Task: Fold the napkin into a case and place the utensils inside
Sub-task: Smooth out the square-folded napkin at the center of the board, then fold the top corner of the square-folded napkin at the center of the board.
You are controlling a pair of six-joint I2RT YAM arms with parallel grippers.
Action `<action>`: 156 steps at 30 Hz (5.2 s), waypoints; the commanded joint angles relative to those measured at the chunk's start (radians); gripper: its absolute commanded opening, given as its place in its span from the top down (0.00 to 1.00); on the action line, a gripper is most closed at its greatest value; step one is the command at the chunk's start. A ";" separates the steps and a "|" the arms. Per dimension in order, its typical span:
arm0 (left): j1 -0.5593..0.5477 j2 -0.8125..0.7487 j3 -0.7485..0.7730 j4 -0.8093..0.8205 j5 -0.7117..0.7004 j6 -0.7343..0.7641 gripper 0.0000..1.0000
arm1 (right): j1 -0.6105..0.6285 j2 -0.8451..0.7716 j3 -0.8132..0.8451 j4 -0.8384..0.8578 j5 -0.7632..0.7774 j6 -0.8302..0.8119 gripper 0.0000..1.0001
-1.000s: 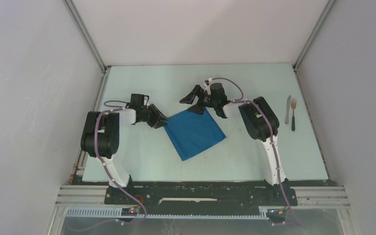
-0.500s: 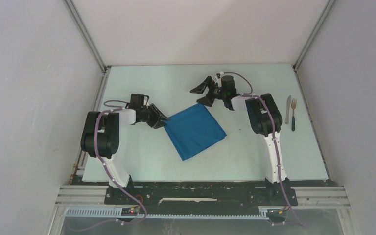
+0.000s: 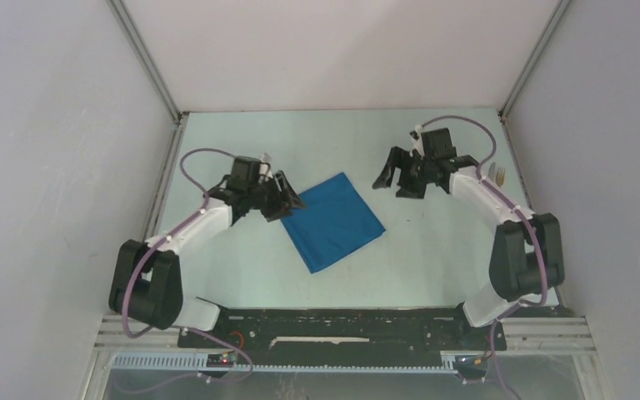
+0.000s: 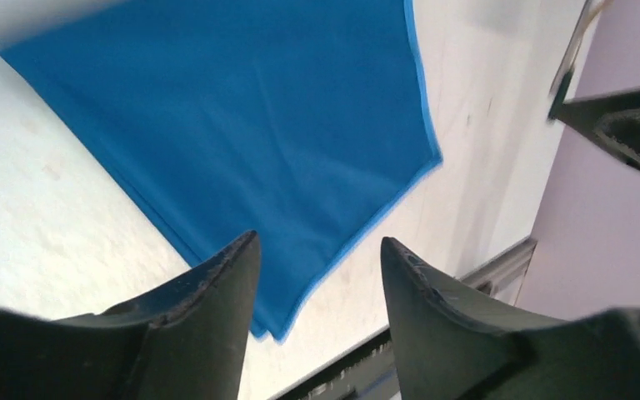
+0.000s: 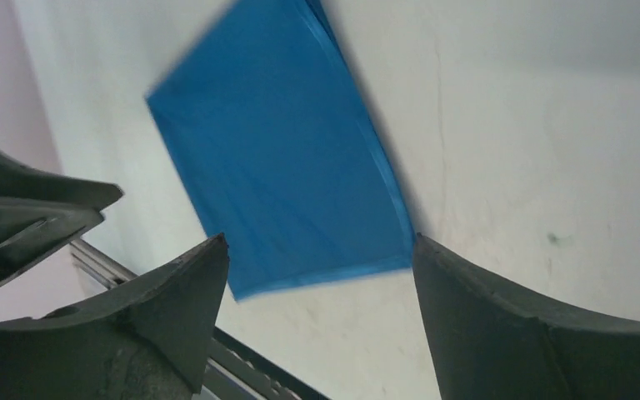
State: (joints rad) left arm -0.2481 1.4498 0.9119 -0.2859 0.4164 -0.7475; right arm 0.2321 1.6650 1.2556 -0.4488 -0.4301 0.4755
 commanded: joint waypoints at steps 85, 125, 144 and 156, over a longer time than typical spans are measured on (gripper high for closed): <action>-0.466 -0.234 -0.482 0.159 -0.287 -0.339 1.00 | -0.023 -0.052 -0.336 0.085 -0.062 -0.101 0.29; -0.444 -0.182 -0.456 0.214 -0.258 -0.308 0.84 | 0.069 0.055 -0.309 0.150 -0.059 -0.009 0.56; -0.444 -0.211 -0.484 0.203 -0.263 -0.308 0.83 | 0.080 -0.007 -0.309 0.117 -0.050 -0.008 0.55; -0.445 -0.210 -0.485 0.203 -0.264 -0.309 0.83 | 0.085 0.015 -0.309 0.118 -0.034 -0.015 0.51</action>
State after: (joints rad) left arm -0.6994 1.2621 0.4263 -0.0952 0.1600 -1.0721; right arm 0.3096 1.6676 0.9237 -0.3542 -0.4580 0.4557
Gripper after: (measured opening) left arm 0.168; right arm 0.499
